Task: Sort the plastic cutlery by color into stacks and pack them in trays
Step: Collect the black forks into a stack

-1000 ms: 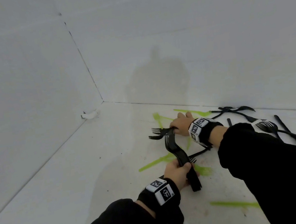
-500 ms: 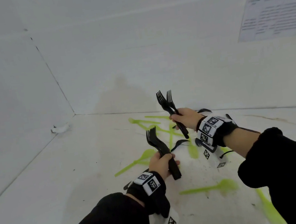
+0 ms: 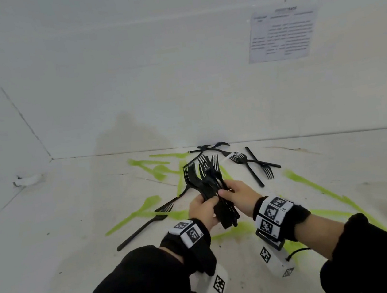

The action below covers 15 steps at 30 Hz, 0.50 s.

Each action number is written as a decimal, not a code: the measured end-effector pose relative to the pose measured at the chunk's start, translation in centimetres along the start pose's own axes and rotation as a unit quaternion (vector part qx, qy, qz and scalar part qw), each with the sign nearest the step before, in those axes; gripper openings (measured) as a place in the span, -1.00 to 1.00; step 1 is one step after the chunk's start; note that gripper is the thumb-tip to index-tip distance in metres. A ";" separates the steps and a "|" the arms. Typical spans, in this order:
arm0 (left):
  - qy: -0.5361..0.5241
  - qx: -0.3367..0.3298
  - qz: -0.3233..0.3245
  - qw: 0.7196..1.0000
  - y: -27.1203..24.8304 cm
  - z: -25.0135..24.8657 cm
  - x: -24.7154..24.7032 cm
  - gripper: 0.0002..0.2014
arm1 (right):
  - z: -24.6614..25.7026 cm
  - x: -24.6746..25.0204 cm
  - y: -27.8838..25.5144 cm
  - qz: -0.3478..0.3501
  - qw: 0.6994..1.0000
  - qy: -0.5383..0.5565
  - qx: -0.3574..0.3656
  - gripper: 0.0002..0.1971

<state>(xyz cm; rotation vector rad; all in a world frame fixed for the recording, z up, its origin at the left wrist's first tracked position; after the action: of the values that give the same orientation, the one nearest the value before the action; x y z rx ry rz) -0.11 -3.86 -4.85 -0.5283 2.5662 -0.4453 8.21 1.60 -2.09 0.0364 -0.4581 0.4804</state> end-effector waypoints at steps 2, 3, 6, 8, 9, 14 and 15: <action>0.016 -0.001 0.009 1.000 -0.3 0.6 -1.0 -0.81 | -0.6 1.0 -0.6 -0.015 1.000 0.005 -0.003 -0.77; 0.025 -0.005 0.011 1.000 -0.4 0.7 -1.4 -0.79 | -0.9 1.5 -0.9 -0.022 1.000 0.010 -0.006 -0.76; 0.038 -0.013 0.018 0.999 -0.8 1.4 -2.5 -0.77 | -2.2 3.3 -1.5 -0.069 0.997 0.025 -0.027 -0.78; 0.052 -0.024 0.023 0.998 -1.1 1.7 -3.1 -0.78 | -2.7 4.1 -2.0 -0.093 0.995 0.008 -0.034 -0.83; 0.059 -0.032 0.024 0.997 -1.1 1.9 -3.3 -0.79 | -3.0 4.4 -2.2 -0.097 0.995 -0.006 -0.037 -0.85; 0.081 -0.060 -0.002 0.995 -1.5 2.9 -4.0 -0.84 | -3.8 5.3 -3.0 -0.093 0.993 -0.057 -0.050 -0.76; 0.086 -0.066 -0.004 0.994 -1.5 3.0 -4.1 -0.85 | -3.8 5.6 -3.2 -0.096 0.993 -0.058 -0.046 -0.75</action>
<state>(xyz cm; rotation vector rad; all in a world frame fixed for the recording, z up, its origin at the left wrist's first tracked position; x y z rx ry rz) 5.18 -4.03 -5.13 -0.5694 2.7741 -0.3394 15.66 1.75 -2.86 0.0193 -0.5839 0.2695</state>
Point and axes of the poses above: each hand's wrist, its own y-axis towards the middle knuckle, its own x-axis out of the back of the hand, z = x × y, the point moved 9 cm from there along y, towards the middle knuckle, and after that the axes turned 8 degrees about -y, right-handed, at the moved point
